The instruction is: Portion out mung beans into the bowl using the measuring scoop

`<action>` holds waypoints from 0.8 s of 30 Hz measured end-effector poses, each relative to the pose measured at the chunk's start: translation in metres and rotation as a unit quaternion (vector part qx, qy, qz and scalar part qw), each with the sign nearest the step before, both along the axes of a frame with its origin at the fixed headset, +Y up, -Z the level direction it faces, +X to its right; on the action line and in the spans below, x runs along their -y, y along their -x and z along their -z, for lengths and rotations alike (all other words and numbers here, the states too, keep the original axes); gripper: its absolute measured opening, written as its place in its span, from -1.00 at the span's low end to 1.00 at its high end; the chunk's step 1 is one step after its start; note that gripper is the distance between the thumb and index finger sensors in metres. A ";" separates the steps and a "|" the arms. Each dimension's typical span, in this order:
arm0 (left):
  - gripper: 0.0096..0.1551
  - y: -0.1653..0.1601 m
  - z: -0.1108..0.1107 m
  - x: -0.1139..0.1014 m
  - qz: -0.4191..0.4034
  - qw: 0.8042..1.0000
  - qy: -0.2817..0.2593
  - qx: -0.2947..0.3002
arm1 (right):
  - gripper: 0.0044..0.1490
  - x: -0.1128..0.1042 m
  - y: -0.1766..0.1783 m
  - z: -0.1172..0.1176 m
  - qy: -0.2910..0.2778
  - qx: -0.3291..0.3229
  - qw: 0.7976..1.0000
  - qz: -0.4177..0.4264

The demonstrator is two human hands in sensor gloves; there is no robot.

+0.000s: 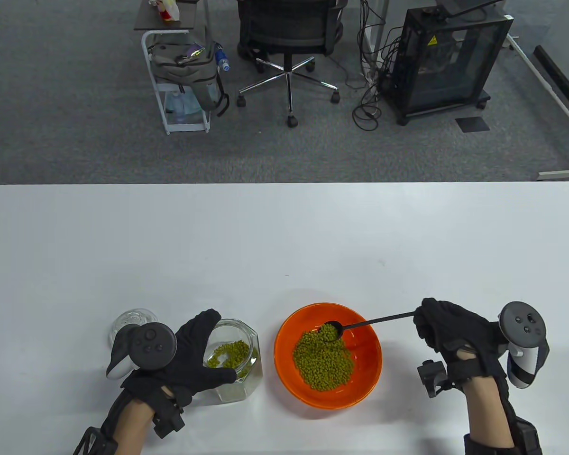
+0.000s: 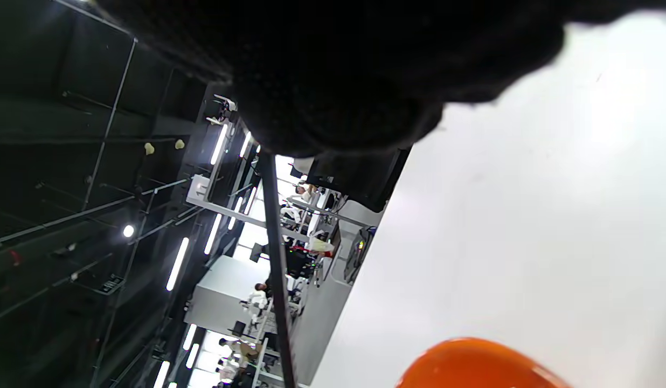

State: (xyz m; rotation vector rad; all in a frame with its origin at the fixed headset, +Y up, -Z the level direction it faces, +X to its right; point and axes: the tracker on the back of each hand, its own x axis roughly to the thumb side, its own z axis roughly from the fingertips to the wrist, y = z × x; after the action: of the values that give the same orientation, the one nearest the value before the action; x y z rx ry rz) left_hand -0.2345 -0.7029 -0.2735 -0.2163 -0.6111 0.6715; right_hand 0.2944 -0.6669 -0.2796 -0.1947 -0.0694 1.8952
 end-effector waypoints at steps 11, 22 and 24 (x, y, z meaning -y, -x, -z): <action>0.53 0.000 0.000 0.000 0.001 1.000 0.000 -0.001 | -0.46 -0.013 0.005 -0.016 -0.011 0.022 0.991 -0.131; 0.53 0.000 -0.001 0.000 0.002 1.000 0.000 -0.001 | -0.46 -0.032 0.032 -0.032 -0.095 -0.004 0.964 -0.248; 0.53 0.000 -0.001 0.000 0.001 1.000 0.000 -0.001 | -0.46 -0.037 0.041 -0.036 -0.126 -0.023 0.951 -0.281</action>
State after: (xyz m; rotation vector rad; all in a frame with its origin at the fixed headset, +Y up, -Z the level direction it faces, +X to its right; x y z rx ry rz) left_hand -0.2342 -0.7032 -0.2729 -0.2156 -0.6086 0.6691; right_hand 0.2536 -0.6298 -0.2433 0.0535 -0.3663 2.4326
